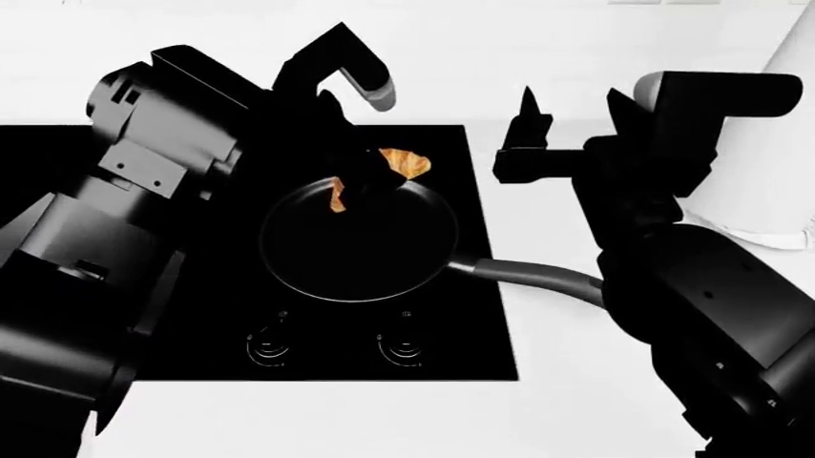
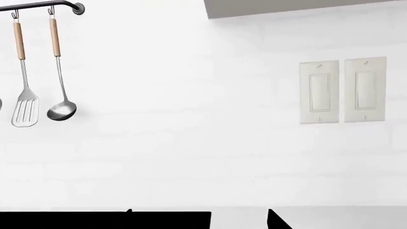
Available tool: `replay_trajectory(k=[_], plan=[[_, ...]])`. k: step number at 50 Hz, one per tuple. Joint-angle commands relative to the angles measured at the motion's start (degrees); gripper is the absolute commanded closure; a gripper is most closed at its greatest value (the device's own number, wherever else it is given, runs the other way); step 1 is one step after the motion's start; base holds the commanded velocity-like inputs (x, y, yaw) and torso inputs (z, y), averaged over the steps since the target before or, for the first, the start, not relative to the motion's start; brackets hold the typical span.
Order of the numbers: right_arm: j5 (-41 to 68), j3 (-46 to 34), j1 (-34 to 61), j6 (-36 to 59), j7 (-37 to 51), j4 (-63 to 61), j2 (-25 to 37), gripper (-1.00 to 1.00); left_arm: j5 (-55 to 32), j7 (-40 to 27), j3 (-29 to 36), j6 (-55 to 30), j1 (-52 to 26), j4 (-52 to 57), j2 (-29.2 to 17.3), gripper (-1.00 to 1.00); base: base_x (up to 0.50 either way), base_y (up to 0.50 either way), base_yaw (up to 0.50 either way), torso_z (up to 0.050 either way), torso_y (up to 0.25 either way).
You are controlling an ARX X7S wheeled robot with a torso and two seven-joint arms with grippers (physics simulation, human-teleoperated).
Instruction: Pick the croissant and place it on the pan. Then turn on the stove to warm the croissant.
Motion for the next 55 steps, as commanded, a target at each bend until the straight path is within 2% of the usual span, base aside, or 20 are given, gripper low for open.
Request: replay_trajectory(k=[1, 7, 19, 41, 55], plan=[[0.34, 0.06, -0.41, -0.23, 0.09, -0.21, 0.10, -1.00, -1.51, 0.82, 1.32, -6.70, 2.20, 9.13, -2.29, 1.00, 0.00, 0.00, 0.00, 0.000, 0.000], [0.98, 0.34, -0.63, 0.20, 0.45, -0.98, 0.38, -1.00, -2.04, 1.67, 2.58, -9.79, 3.19, 12.99, -3.74, 1.00, 0.00, 0.00, 0.00, 0.000, 0.000], [0.65, -0.07, -0.86, -0.59, 0.24, -0.42, 0.15, -1.00, -0.87, 2.09, 4.51, -8.36, 2.79, 10.19, -3.70, 1.00, 0.00, 0.00, 0.00, 0.000, 0.000], [0.73, -0.16, -0.96, -1.25, 0.22, 0.07, 0.26, -1.00, 1.75, 2.96, 7.11, -1.46, -0.58, -3.52, -0.53, 1.00, 0.00, 0.00, 0.00, 0.000, 0.000], [0.98, 0.11, -1.75, -1.79, 0.27, 0.00, 0.57, -1.00, 2.46, 2.66, 7.95, 2.40, -0.28, -7.90, 1.05, 1.00, 0.00, 0.00, 0.00, 0.000, 0.000]])
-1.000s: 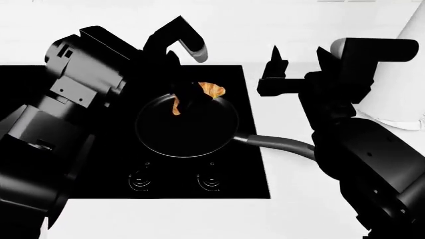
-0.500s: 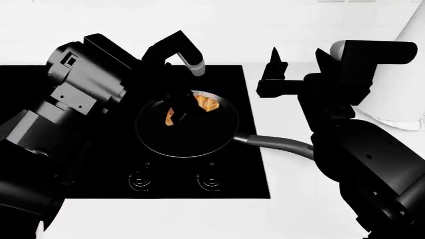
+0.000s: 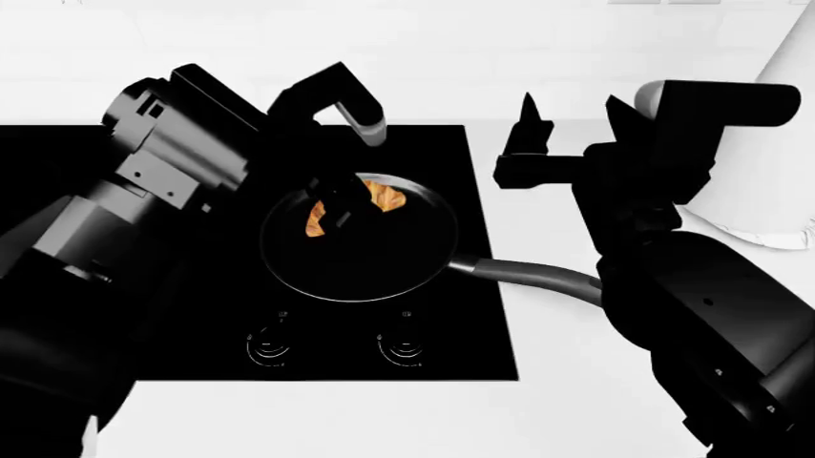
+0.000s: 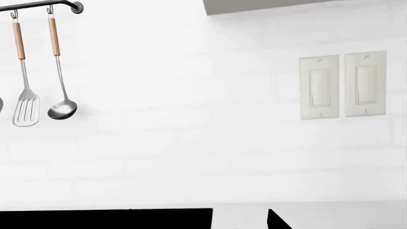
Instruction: Pick the croissant and place it on the pan. Then turn on the stove to warm the croissant.
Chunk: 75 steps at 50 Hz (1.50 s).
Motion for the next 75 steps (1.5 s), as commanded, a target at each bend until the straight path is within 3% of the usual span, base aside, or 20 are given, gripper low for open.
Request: replay_trajectory(k=[1, 15, 16, 34, 45, 50, 63, 75], plan=[[0.02, 0.01, -0.41, -0.50, -0.05, 0.24, 0.09, -1.00, 0.37, -0.60, 0.53, 2.48, 0.00, -3.63, 1.18, 1.00, 0.00, 0.00, 0.00, 0.000, 0.000], [0.10, -0.13, -0.83, -1.03, -0.13, 0.33, 0.10, -1.00, 0.23, -0.81, 1.13, 0.59, 0.98, -0.66, 0.16, 1.00, 0.00, 0.00, 0.00, 0.000, 0.000], [0.15, -0.10, -0.71, -0.99, -0.10, 0.34, 0.11, -1.00, 0.39, -0.96, 1.16, 1.25, 0.80, -1.25, 0.31, -1.00, 0.00, 0.00, 0.00, 0.000, 0.000], [0.57, -0.06, -1.01, -1.19, 0.13, -0.02, 0.32, -1.00, 0.17, -2.20, 0.52, 1.21, -0.32, 0.56, -0.16, -1.00, 0.00, 0.00, 0.00, 0.000, 0.000], [1.11, -0.48, -0.29, -0.12, 0.47, -0.39, 0.60, -1.00, -2.47, -10.74, -5.94, -8.08, 2.82, 22.96, -6.87, -1.00, 0.00, 0.00, 0.00, 0.000, 0.000], [1.55, -0.97, 0.73, 0.85, 0.63, -0.71, 0.55, -1.00, -2.87, -14.10, -8.43, -11.21, 3.86, 27.19, -8.39, -1.00, 0.00, 0.00, 0.00, 0.000, 0.000], [2.31, -1.39, 1.61, 1.44, 0.73, -1.12, 0.34, -1.00, -2.32, -30.06, -22.40, -9.59, 7.20, 27.47, -8.27, -1.00, 0.00, 0.00, 0.00, 0.000, 0.000], [1.28, -2.97, 2.10, 0.90, 0.23, 0.22, -0.35, -1.00, -3.15, -44.45, -36.17, -11.34, 14.89, 38.43, -8.74, -1.00, 0.00, 0.00, 0.00, 0.000, 0.000]])
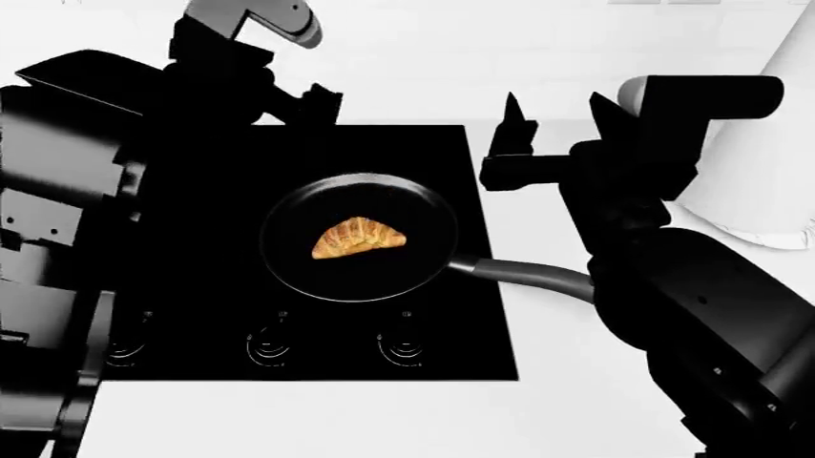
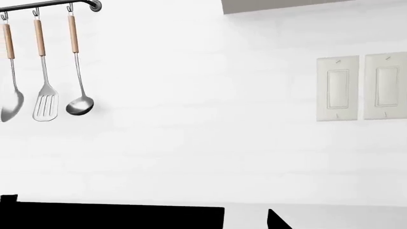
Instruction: Pick the croissant and place it on the pan. Then turn on the stove to warm the croissant.
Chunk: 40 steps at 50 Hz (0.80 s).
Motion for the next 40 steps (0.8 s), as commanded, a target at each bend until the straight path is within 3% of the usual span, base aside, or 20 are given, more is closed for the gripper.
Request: replay_trajectory(k=[1, 13, 27, 40], plan=[[-0.62, -1.12, 0.65, -0.28, -0.27, 0.91, -0.50, -1.00, -0.44, -12.19, -11.49, -0.78, 5.77, 8.05, -0.48, -1.00, 0.00, 0.00, 0.00, 0.000, 0.000], [-0.96, -1.29, 0.76, -0.96, -0.23, 1.20, -0.60, -1.00, -1.13, -19.16, -18.38, -5.10, 9.93, 20.41, -0.97, -1.00, -0.10, 0.00, 0.00, 0.000, 0.000], [-0.60, -1.06, 0.89, -1.03, 0.01, 0.98, -0.30, -1.00, -0.79, -19.47, -19.72, -1.34, 9.90, 18.36, -1.38, -1.00, -0.34, 0.00, 0.00, 0.000, 0.000], [-1.49, -2.00, 0.49, -1.72, -0.13, 1.12, -0.22, -1.00, -0.69, -19.18, -19.36, 0.75, 10.25, 16.70, -1.36, -1.00, 0.00, 0.08, 0.00, 0.000, 0.000]])
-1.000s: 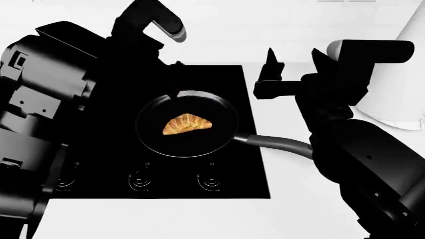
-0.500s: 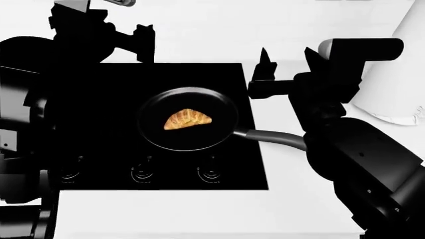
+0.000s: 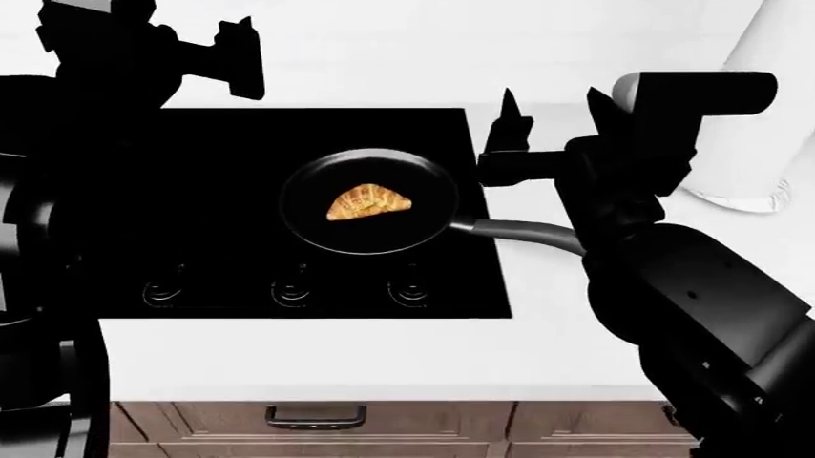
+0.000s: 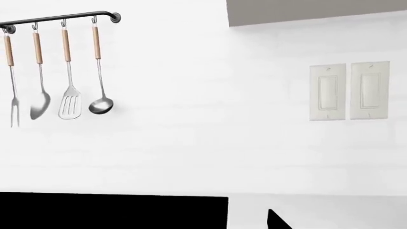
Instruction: Pick the croissant and place it on the pan. Then turn on the stove to warm the croissant.
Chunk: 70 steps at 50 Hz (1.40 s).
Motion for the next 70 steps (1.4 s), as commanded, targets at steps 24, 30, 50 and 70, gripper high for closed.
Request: replay_trajectory(k=[24, 30, 50, 70], plan=[[2.59, -0.95, -0.09, 4.66, 1.46, 0.71, 1.52, -1.00, -0.22, -0.31, 0.19, 2.70, 1.44, -0.54, 0.08, -1.00, 0.00, 0.31, 0.00, 0.000, 0.000], [6.02, 0.40, 0.52, 9.30, 3.54, 3.17, 1.58, -1.00, -0.41, 0.07, 0.46, 3.43, 1.10, -0.73, 0.24, -1.00, 0.00, 0.00, 0.00, 0.000, 0.000], [12.28, 1.21, -2.34, 15.43, 6.11, 1.55, 2.21, -1.00, -0.67, 0.29, 0.87, 5.62, 1.34, -1.93, 0.85, -1.00, 0.00, 0.00, 0.00, 0.000, 0.000], [11.82, 1.08, -8.49, 12.64, 5.47, 0.19, 2.97, -1.00, -1.48, 0.07, 0.90, 4.65, 2.13, -0.56, 0.77, -1.00, 0.00, 0.00, 0.00, 0.000, 0.000]])
